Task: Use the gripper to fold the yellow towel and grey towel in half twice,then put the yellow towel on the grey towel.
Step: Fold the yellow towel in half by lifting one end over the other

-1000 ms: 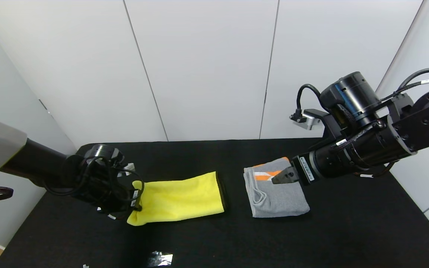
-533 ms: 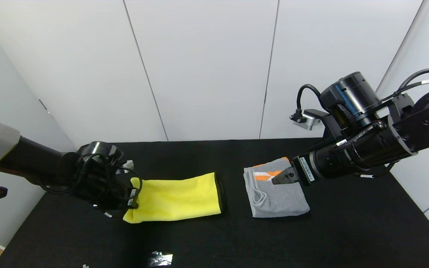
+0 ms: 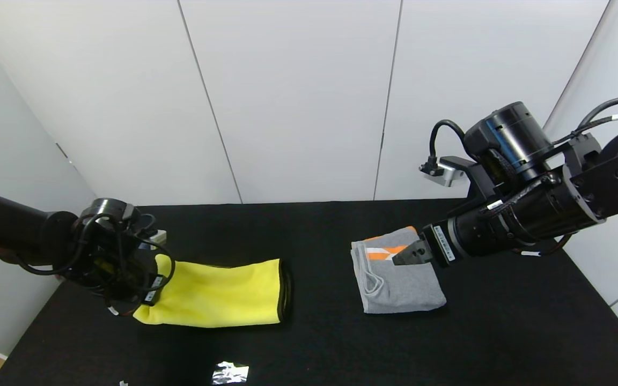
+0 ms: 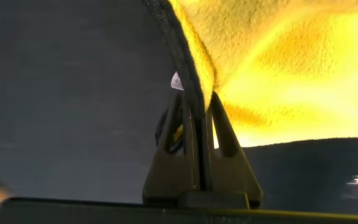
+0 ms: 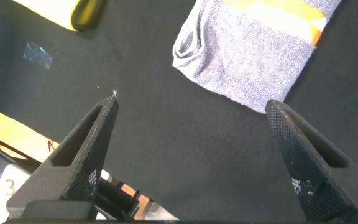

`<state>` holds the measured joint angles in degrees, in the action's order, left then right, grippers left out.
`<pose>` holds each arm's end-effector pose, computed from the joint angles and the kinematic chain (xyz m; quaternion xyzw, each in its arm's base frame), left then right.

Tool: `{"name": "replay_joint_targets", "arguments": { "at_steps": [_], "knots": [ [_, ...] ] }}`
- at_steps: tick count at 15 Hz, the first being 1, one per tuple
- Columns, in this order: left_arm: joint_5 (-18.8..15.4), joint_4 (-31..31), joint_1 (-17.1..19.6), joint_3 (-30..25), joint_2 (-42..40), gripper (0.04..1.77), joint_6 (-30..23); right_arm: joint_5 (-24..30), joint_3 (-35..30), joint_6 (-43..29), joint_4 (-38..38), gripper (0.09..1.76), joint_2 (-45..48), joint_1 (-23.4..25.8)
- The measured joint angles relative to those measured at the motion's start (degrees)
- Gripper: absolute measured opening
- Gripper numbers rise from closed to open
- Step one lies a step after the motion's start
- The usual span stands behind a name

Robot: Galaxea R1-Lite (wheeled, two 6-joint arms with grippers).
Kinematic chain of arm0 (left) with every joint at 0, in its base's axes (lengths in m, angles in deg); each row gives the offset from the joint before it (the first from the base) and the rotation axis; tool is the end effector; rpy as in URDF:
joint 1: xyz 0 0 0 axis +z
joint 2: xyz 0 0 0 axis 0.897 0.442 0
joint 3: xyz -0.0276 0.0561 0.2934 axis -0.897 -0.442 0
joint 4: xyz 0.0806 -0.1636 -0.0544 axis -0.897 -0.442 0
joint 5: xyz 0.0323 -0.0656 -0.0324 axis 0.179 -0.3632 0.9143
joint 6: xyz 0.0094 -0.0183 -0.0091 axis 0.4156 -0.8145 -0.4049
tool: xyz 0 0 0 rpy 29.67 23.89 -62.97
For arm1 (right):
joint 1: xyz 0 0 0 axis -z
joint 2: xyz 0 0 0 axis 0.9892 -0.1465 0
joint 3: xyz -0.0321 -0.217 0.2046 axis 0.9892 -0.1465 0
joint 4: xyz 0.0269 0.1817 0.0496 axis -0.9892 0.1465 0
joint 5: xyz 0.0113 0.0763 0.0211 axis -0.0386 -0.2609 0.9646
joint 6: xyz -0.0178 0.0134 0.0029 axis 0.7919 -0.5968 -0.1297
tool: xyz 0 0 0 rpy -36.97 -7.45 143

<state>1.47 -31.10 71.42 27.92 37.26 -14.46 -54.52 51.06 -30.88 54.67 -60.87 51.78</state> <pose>0.3402 0.0466 0.0957 0.0841 0.5367 0.0032 0.8396 0.2837 0.1651 0.2314 -0.0304 0.4243 0.2532 0.8689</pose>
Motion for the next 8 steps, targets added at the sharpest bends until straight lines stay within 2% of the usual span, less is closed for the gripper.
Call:
{"name": "replay_joint_targets", "arguments": {
  "at_steps": [3, 8],
  "knots": [
    [2.61, -0.05, 2.12, -0.2, -1.12, 0.13, 2.02, 0.0, -0.1, 0.0, 0.02, 1.71, 0.26, 0.0],
    [2.57, -2.07, 0.11, 0.28, -4.3, 0.13, 2.02, 0.02, -0.27, 0.0, 0.0, 1.71, 0.41, 0.0]
  ]
}}
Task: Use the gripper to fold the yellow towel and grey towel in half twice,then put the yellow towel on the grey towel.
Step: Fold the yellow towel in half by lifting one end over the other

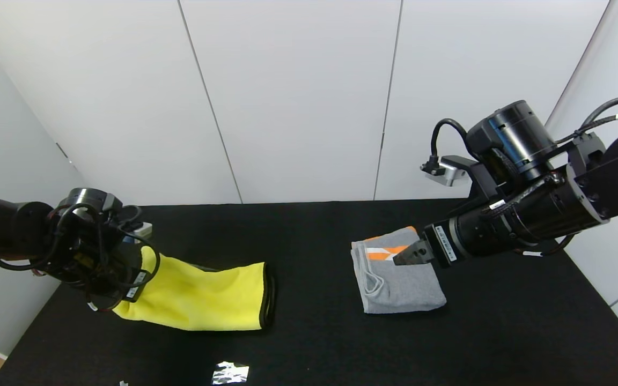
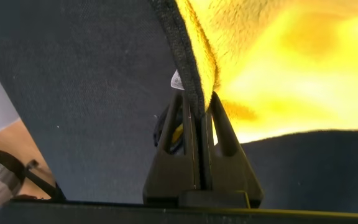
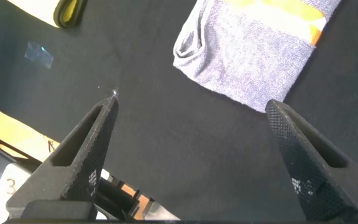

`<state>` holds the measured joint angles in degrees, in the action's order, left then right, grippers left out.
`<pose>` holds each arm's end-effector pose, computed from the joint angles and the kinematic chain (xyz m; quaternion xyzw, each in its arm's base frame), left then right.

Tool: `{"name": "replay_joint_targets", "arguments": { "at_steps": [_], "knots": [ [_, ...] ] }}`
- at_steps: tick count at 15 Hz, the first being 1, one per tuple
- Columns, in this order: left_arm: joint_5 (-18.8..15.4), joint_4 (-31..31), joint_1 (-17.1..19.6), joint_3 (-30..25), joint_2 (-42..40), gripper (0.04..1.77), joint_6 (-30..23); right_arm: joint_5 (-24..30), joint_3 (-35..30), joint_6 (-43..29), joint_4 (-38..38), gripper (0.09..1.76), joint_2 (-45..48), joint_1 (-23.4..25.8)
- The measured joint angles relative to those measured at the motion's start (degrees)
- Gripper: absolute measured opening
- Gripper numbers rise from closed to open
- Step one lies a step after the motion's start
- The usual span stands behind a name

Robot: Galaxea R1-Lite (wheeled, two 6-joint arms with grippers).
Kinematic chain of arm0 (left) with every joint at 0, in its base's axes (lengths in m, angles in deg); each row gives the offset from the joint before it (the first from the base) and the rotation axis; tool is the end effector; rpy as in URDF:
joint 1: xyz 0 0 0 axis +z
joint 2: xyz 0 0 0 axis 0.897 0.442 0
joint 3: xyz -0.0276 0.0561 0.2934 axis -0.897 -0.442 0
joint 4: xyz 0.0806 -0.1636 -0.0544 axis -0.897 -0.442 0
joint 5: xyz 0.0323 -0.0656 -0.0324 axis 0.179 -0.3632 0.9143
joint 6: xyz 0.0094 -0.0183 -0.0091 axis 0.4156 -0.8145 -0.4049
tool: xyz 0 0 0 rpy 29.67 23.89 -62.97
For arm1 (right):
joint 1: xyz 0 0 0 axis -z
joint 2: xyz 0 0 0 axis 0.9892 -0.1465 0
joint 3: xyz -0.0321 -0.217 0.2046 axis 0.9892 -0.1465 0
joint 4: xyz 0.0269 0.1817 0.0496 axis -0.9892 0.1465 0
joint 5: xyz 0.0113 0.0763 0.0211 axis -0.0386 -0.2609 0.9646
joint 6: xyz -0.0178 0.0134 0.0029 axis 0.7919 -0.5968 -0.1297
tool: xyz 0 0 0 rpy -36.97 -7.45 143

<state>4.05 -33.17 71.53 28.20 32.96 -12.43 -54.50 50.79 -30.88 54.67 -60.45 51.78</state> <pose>0.3294 0.0469 0.1206 0.1122 0.5217 0.0172 0.8455 0.2820 0.1642 0.2326 -0.0301 0.4231 0.2535 0.8694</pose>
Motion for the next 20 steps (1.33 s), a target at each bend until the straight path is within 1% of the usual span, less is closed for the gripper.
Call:
{"name": "replay_joint_targets", "arguments": {
  "at_steps": [2, 5, 9, 13, 16, 20],
  "knots": [
    [-0.13, -1.22, -2.69, 0.44, -1.71, 0.13, -0.2, 0.0, -0.02, 0.0, -0.01, 1.71, 0.0, -0.07],
    [-0.35, -2.39, -7.67, 0.77, -4.07, 0.13, -0.9, -0.02, -0.06, 0.02, 0.0, 1.71, 0.0, -0.05],
    [-0.82, -7.4, -14.48, 2.95, -5.69, 0.13, -5.39, -0.02, -0.2, 0.0, -0.01, 1.71, 0.0, -0.2],
    [-0.84, -7.73, -20.21, 3.55, -5.23, 0.13, -9.12, 0.0, -0.33, 0.0, 0.0, 1.71, 0.0, -0.46],
    [-0.68, -7.49, -22.87, 3.66, -3.46, 0.13, -11.45, 0.05, -0.44, 0.0, 0.0, 1.71, 0.06, -0.57],
    [-0.73, -7.23, -24.52, 4.07, 0.01, 0.13, -15.35, 0.0, -0.45, 0.02, 0.0, 1.71, 0.11, -0.6]
  ]
}}
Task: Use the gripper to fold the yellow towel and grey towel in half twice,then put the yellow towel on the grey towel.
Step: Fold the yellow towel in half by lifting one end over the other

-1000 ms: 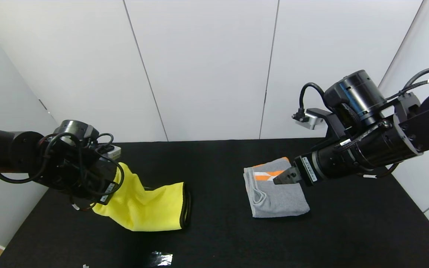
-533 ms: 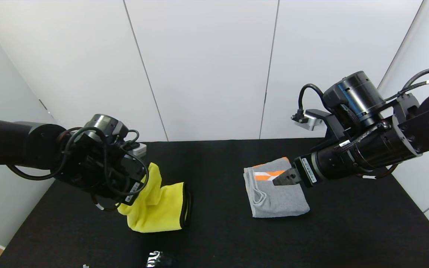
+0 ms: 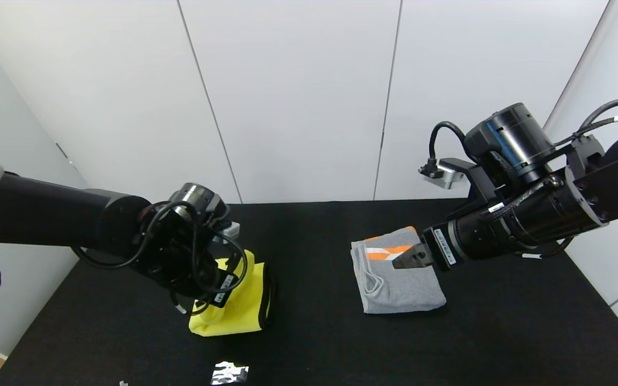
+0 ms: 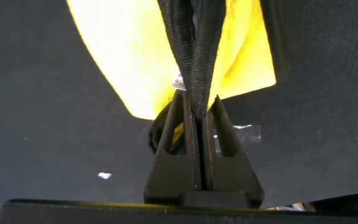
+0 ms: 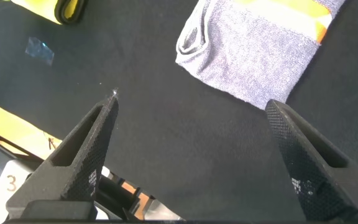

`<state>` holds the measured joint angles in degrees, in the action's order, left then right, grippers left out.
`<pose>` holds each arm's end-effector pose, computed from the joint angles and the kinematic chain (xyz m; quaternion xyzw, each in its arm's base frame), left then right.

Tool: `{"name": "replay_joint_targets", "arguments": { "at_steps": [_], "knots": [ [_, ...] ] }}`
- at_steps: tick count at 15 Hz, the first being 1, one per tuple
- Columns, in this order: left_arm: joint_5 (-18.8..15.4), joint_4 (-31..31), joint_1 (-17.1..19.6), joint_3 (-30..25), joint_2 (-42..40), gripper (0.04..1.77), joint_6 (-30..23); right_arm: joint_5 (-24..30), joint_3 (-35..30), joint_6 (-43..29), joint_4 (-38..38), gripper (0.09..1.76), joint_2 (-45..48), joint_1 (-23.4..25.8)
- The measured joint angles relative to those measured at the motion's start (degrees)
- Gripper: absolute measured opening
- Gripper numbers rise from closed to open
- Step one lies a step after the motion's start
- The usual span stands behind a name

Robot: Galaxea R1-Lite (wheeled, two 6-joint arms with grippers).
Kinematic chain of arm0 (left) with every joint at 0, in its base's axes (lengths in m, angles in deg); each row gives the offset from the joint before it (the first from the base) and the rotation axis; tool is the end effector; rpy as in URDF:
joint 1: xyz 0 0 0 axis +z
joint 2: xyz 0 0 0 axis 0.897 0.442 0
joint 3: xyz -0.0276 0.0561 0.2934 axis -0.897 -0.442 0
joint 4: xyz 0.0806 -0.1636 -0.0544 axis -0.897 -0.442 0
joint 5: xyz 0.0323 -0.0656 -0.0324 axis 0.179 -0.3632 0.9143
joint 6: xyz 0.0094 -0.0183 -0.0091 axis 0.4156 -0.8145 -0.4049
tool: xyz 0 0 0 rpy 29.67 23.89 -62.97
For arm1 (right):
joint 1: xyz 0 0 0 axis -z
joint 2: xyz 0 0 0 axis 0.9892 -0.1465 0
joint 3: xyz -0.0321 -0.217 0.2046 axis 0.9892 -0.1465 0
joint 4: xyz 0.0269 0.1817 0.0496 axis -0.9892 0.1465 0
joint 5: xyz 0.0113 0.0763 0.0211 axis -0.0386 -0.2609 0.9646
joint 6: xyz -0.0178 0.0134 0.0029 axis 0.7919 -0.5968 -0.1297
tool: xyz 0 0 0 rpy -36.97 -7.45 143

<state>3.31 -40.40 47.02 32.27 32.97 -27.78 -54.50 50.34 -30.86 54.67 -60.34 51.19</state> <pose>0.3186 -0.0942 0.1307 0.1084 0.5271 -0.1006 0.8369 0.2795 0.1666 0.2312 -0.0331 0.4255 0.2575 0.8669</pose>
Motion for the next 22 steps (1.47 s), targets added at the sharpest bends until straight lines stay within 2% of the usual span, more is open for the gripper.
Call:
{"name": "replay_joint_targets", "arguments": {
  "at_steps": [4, 5, 8, 12, 16, 22],
  "knots": [
    [-0.3, 0.32, -0.69, 0.24, 1.89, 0.13, -3.33, 0.0, -0.29, 0.0, -0.11, 1.71, -0.07, -0.15],
    [-0.82, 0.9, -0.96, 0.3, 2.19, 0.31, -5.01, 0.0, -0.33, 0.0, -0.09, 1.71, -0.1, -0.17],
    [-3.16, 1.78, -1.35, 0.3, 2.39, 0.75, -5.69, 0.0, -0.4, 0.0, -0.09, 1.71, -0.18, -0.23],
    [-4.23, 1.61, -1.46, 1.52, 1.56, 1.13, -7.41, -0.04, -0.44, 0.0, -0.01, 1.71, -0.24, -0.3],
    [-9.51, 0.88, -1.08, 2.82, -0.59, 1.37, -9.33, -0.09, -0.54, -0.02, -0.06, 1.71, -0.33, -0.34],
    [-10.23, 0.77, 0.22, 2.26, -1.49, 1.55, -10.31, -0.24, -0.74, -0.02, -0.09, 1.71, -0.62, -0.56]
  ]
}}
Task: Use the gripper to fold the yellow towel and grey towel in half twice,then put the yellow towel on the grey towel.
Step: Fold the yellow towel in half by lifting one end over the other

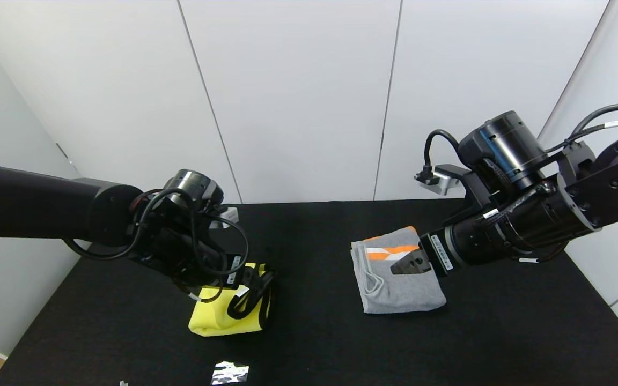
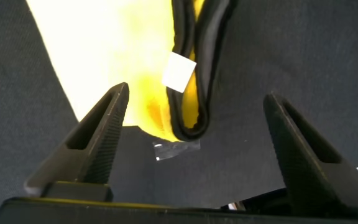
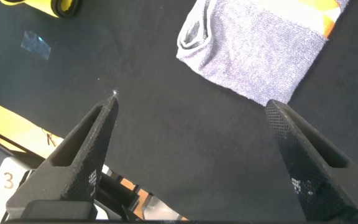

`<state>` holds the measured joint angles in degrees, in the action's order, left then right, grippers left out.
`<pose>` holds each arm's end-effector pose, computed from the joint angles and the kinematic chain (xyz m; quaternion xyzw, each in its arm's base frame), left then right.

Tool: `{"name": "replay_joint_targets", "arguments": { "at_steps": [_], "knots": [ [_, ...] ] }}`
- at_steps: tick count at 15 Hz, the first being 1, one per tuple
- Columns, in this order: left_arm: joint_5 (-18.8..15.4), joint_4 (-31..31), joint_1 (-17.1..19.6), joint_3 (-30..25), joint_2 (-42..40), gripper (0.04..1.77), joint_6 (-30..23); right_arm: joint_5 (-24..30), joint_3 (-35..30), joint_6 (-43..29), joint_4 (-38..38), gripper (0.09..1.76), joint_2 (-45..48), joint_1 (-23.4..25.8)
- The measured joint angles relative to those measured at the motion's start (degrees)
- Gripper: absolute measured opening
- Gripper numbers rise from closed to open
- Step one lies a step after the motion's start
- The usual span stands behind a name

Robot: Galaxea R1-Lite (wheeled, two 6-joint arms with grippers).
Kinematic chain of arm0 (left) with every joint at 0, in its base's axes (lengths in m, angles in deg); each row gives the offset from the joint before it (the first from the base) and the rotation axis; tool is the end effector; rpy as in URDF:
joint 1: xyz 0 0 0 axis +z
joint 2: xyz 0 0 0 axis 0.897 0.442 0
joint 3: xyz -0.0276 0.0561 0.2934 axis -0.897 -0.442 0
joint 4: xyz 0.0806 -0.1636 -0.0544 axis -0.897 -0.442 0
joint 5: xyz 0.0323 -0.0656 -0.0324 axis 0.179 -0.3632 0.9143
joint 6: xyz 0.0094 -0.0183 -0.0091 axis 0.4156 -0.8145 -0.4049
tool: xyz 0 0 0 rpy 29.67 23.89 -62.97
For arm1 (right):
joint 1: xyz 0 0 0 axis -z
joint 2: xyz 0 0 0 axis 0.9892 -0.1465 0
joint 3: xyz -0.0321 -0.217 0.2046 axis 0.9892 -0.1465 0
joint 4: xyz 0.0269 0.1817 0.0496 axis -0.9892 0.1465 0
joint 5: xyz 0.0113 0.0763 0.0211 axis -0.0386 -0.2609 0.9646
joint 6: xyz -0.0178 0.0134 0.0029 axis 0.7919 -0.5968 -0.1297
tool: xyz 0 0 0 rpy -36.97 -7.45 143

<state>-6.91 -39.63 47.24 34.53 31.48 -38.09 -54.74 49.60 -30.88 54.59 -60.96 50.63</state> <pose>0.3208 -0.0977 0.1492 -0.0193 0.5130 -0.1314 0.8481 0.2794 0.1701 0.2244 -0.0383 0.4349 0.2578 0.8620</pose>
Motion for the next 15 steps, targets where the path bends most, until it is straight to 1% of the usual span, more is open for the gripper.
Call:
{"name": "replay_joint_targets", "arguments": {
  "at_steps": [2, 3, 5, 6, 12, 15],
  "knots": [
    [-0.24, 0.02, 0.11, -0.07, 0.32, 1.59, -1.17, -0.04, -0.05, 0.0, -0.02, 1.71, -0.06, -0.07],
    [-1.17, 0.02, 0.16, -0.13, 0.44, 1.6, -1.58, -0.01, -0.05, 0.02, 0.0, 1.71, -0.11, -0.11],
    [-4.49, -0.06, 0.13, -0.51, 0.57, 1.63, -1.89, -0.04, -0.05, 0.0, -0.02, 1.71, -0.2, -0.16],
    [-5.34, -0.45, -0.13, -0.85, 0.77, 1.64, -1.91, -0.01, -0.05, 0.05, -0.02, 1.71, -0.2, -0.16],
    [-5.85, -1.38, -3.25, -1.29, 3.66, 1.68, -3.89, -0.01, -0.1, 0.02, -0.35, 1.71, 0.0, 0.06],
    [-7.14, -1.49, -4.79, -1.67, 3.94, 1.69, -4.38, -0.01, -0.05, 0.0, -0.35, 1.71, 0.02, 0.15]
  ]
}}
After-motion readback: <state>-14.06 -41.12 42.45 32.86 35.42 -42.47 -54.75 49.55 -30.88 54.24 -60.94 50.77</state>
